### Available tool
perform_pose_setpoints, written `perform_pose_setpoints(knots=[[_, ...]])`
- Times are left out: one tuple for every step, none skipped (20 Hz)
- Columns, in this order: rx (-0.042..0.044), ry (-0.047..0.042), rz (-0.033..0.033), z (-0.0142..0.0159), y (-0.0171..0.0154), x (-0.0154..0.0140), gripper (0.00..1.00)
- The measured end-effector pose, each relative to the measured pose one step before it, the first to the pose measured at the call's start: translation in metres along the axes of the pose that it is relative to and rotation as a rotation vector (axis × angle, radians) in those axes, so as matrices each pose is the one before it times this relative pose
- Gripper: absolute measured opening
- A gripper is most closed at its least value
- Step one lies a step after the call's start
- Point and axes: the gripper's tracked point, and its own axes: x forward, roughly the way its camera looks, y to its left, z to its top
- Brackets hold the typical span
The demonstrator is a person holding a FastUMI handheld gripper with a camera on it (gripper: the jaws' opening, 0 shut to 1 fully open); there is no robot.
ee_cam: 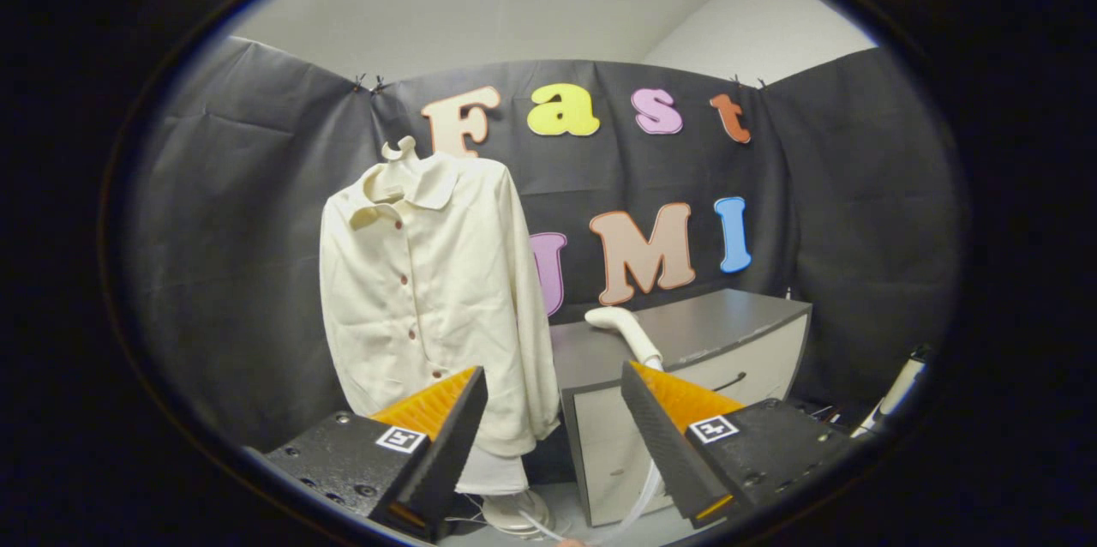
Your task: Iron the clothes twice with a garment steamer, once on the left side and once on the right side.
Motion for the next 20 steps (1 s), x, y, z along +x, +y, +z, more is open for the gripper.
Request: perform_pose_setpoints(knots=[[-0.00293, 0.00927, -0.00363, -0.00015, -0.00051, 0.00373, 0.96], [-0.00500, 0.01797, -0.00361, 0.00013, -0.00208, 0.00437, 0.96], [-0.00349, 0.01727, -0.00556, 0.00117, -0.00269, 0.00709, 0.96], [-0.00396, 0.01473, -0.01223, 0.00246, -0.00591, 0.00696, 0.96], [-0.00181, 0.01619, -0.00805, 0.00363, -0.00606, 0.00831, 0.97], [-0.00712, 0.01461, -0.00515, 0.00392, -0.00338, 0.01046, 0.96], [-0.00899, 0.01791, -0.00287, 0.00392, -0.00641, 0.01033, 0.96], [-0.00737, 0.01679, 0.00385, 0.00579, -0.00568, 0.01106, 0.96], [-0.00765, 0.02254, 0.00528, 0.00395, -0.00641, 0.01091, 0.96], [-0.00105, 0.01452, 0.00348, 0.00645, -0.00637, 0.01108, 0.97], [0.00084, 0.00555, -0.00085, 0.00808, -0.00732, 0.01138, 0.97], [-0.00320, 0.01297, 0.00169, 0.00698, -0.00668, 0.01174, 0.97], [-0.00730, 0.01009, 0.00020, 0.00443, -0.00535, 0.01160, 0.97], [-0.02058, 0.01110, -0.00399, 0.00559, -0.00726, 0.01184, 0.97], [-0.01773, 0.01218, -0.01288, 0.00383, -0.00771, 0.01259, 0.97], [-0.01756, 0.01865, -0.00567, 0.00215, -0.00613, 0.01238, 0.97], [-0.01480, 0.02114, 0.00493, 0.00080, -0.00297, 0.01276, 0.97], [-0.01206, 0.02213, 0.00452, 0.00082, -0.00330, 0.01252, 0.97], [-0.01252, 0.03136, 0.00271, -0.00268, -0.00411, 0.01216, 0.97], [-0.00636, 0.02479, 0.00603, 0.00018, -0.00234, 0.01137, 0.97]])
